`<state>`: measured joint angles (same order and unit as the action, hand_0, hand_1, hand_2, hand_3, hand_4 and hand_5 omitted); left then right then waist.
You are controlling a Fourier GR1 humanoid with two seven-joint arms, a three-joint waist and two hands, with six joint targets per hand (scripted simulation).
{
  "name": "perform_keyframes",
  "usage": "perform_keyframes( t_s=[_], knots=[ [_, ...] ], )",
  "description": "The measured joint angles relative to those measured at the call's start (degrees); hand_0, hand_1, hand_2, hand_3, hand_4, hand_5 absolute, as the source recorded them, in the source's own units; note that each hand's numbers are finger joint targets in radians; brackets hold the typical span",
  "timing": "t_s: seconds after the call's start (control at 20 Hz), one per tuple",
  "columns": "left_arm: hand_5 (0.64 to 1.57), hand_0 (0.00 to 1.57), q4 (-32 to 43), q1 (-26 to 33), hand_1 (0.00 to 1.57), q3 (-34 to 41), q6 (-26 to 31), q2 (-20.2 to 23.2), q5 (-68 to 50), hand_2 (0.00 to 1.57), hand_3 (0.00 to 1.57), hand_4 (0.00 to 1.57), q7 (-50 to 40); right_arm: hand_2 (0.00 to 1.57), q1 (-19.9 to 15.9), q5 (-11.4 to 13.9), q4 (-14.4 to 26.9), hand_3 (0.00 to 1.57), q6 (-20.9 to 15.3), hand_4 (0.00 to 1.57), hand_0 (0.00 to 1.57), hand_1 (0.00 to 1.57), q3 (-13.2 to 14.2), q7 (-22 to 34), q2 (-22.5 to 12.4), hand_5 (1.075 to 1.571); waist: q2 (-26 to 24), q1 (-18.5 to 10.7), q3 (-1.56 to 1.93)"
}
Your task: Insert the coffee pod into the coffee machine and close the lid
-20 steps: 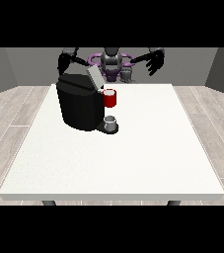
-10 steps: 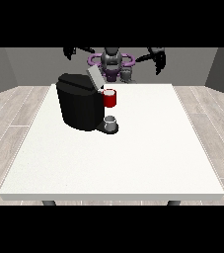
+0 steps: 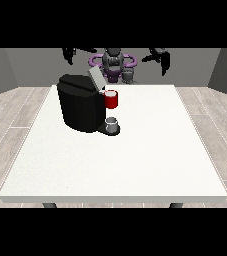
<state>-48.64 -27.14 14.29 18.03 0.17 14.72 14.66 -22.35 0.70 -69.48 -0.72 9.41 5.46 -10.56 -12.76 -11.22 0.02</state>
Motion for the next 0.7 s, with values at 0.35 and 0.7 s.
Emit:
perform_keyframes(
  t_s=[0.35, 0.7],
  knots=[
    [1.571, 0.0, -8.9, 2.3, 0.0, -2.6, -0.7, 0.1, -2.7, 0.0, 0.0, 0.35, -2.4, 0.0, -4.9, -3.9, 5.0, 0.0, 0.8, 0.07, 0.0, 0.0, 3.2, 0.3, -0.4, 1.571, 5.1, -1.4, -0.01],
    [1.571, 0.0, -18.4, 6.8, 0.0, -4.5, -1.0, 0.5, -5.1, 0.0, 0.0, 0.37, -5.9, 0.0, -8.7, -3.9, 8.1, 0.0, 1.3, 0.0, 0.0, 0.0, 2.0, 0.4, -0.3, 1.571, 8.3, -0.5, -0.01]
  ],
)
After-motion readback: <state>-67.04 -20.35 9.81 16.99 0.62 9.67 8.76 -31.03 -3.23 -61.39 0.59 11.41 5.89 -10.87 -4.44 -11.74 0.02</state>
